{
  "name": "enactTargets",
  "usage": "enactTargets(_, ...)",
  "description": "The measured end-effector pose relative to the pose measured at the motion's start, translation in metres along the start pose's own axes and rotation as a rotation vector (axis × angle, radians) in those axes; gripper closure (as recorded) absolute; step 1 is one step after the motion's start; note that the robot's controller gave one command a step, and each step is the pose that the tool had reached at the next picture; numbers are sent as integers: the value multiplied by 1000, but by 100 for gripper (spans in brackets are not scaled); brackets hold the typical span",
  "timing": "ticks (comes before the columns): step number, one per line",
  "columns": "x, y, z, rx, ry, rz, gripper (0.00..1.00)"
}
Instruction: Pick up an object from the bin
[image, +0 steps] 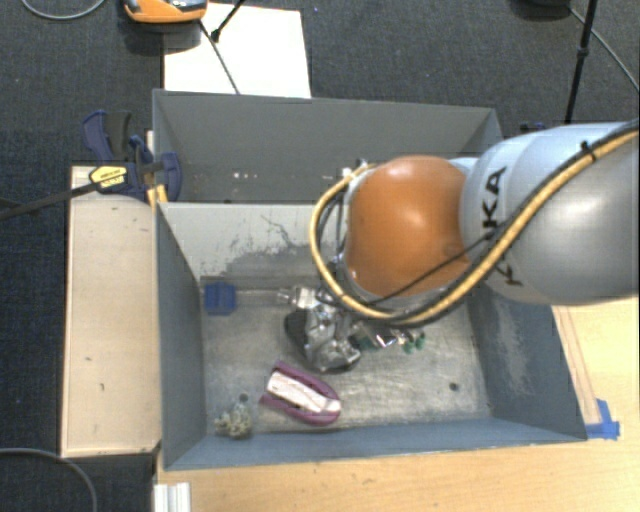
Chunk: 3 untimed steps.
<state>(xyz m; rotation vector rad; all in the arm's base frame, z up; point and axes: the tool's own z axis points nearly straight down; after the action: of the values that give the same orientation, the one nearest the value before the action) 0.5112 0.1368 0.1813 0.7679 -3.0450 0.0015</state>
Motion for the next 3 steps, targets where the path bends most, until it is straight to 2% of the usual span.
enactTargets(1,-1,3,-3,-1,-4,1,0)
enactTargets(2,4,-32,107,-1,-4,-268,0)
enactTargets(3,2,-31,105,0,-9,-263,100)
